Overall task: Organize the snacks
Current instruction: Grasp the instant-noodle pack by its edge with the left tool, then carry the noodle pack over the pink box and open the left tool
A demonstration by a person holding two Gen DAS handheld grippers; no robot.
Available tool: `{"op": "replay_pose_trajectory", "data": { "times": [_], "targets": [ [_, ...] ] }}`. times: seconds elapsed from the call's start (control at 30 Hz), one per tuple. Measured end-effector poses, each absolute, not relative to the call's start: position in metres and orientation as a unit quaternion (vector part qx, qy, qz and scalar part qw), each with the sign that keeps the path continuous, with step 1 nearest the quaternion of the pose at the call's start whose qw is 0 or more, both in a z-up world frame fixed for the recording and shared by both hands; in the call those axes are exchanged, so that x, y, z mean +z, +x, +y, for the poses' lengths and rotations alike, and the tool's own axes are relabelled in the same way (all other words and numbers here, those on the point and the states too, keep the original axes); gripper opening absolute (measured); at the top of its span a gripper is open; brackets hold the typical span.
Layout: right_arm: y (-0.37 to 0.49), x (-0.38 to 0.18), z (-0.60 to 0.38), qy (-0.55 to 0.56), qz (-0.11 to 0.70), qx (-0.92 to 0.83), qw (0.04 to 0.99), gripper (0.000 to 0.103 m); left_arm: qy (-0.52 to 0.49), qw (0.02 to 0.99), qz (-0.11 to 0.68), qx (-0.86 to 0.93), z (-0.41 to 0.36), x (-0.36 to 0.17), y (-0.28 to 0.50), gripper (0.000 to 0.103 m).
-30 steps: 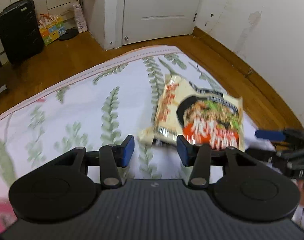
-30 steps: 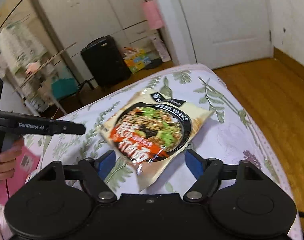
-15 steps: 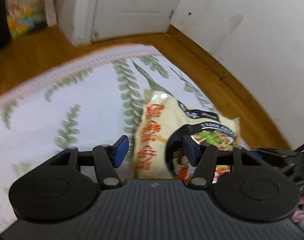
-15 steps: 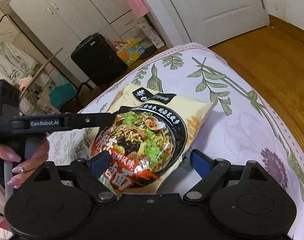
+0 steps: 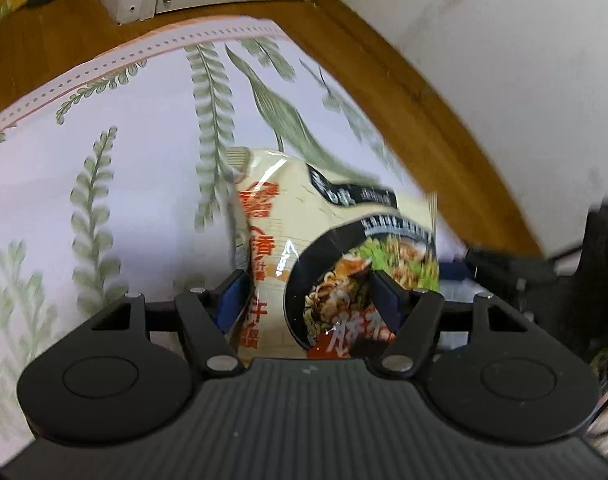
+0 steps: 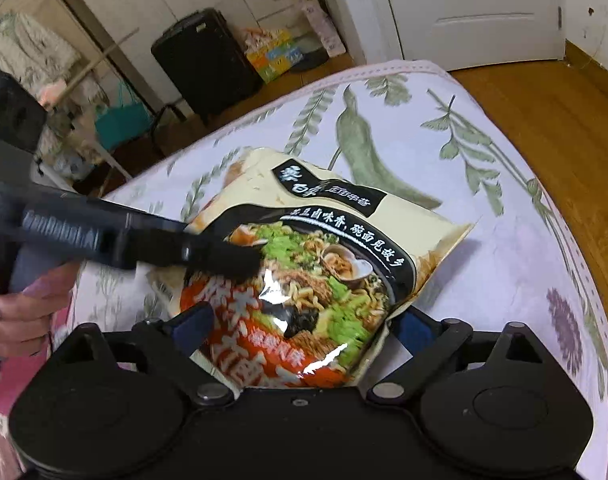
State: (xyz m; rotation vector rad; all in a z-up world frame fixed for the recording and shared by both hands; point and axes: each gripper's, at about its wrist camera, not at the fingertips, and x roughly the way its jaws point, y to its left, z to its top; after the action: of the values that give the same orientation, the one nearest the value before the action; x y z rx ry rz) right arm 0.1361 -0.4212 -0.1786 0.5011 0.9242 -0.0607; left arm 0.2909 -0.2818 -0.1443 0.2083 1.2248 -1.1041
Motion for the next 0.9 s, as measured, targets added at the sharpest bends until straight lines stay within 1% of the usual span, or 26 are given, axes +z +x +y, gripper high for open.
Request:
{"op": "replay_pose_trajectory", "data": {
  "times": [0.1,0.27,0.47,0.67,0.77,0.9],
  "targets": [
    [0.129,-0.175,-0.405,0.243,0.459,-0.031,0.854,0.099,0.115,0.667,0.563,-0.474,-0.268,-0.14,0.269,0.065],
    [0.113,-0.165,-0.368,0.216,0.484,-0.022,0.848,0.099,0.096,0.657,0.606,-0.439,-0.238,-0.138,0.249,0.065],
    [0.096,-0.151,-0.332,0.195,0.504,0.006,0.841,0.099,0.066,0.672,0.616,-0.406,-0.193,-0.122,0.224,0.065],
    [0.079,-0.125,-0.295,0.194,0.509,0.042,0.838,0.099,0.034,0.681,0.621,-0.386,-0.139,-0.089,0.202,0.065],
    [0.074,-0.107,-0.276,0.192,0.496,0.062,0.845,0.095,0.029,0.691,0.622,-0.367,-0.106,-0.074,0.188,0.065],
    [0.07,-0.081,-0.244,0.168,0.493,0.086,0.849,0.091,-0.002,0.703,0.622,-0.346,-0.064,-0.053,0.177,0.065]
  ]
}}
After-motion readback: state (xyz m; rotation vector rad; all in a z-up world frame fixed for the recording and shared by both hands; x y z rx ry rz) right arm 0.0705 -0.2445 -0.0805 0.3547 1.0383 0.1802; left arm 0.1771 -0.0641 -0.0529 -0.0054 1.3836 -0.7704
